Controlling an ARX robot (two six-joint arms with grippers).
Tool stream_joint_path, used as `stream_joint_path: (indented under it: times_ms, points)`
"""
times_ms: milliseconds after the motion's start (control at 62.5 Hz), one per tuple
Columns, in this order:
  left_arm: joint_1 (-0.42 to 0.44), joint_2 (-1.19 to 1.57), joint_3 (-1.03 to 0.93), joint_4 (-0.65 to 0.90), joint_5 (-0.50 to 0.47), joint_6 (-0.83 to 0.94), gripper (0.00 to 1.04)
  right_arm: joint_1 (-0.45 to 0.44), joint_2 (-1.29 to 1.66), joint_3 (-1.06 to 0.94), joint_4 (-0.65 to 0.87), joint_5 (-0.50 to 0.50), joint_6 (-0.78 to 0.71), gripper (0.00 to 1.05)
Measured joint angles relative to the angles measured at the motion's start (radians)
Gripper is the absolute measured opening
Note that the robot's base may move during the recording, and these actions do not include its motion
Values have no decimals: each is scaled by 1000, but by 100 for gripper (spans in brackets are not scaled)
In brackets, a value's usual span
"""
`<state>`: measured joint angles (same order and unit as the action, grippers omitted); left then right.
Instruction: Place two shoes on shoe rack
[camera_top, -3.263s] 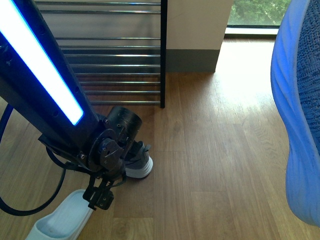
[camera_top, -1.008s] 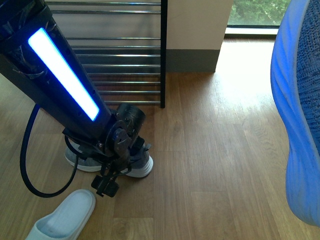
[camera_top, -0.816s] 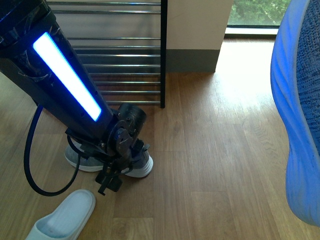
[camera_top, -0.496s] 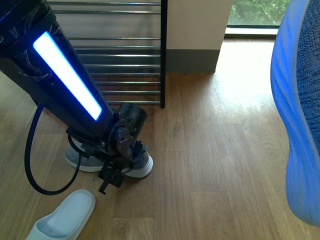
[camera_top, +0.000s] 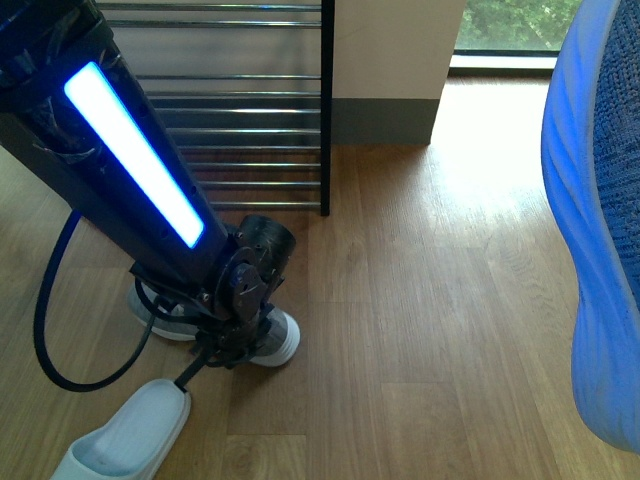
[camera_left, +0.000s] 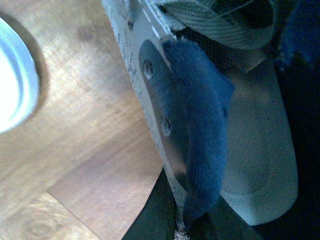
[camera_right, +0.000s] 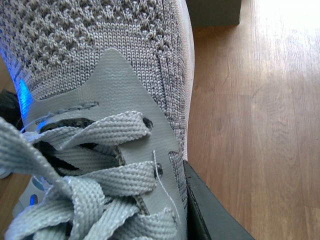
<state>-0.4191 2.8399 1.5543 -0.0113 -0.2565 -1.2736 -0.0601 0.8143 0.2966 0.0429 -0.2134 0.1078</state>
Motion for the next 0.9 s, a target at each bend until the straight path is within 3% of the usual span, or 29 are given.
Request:
stream_joint_path:
  times_ms: [448,592,896]
  points:
    - [-4,-400,-369,172,-134,435,2,0,0,0,0,0,0,2]
    - [-27,-558,-501,254,-148,486,2,0,0,0,0,0,0,2]
    - [-66,-978,-854,351,-278,610,2,0,0,0,0,0,0,2]
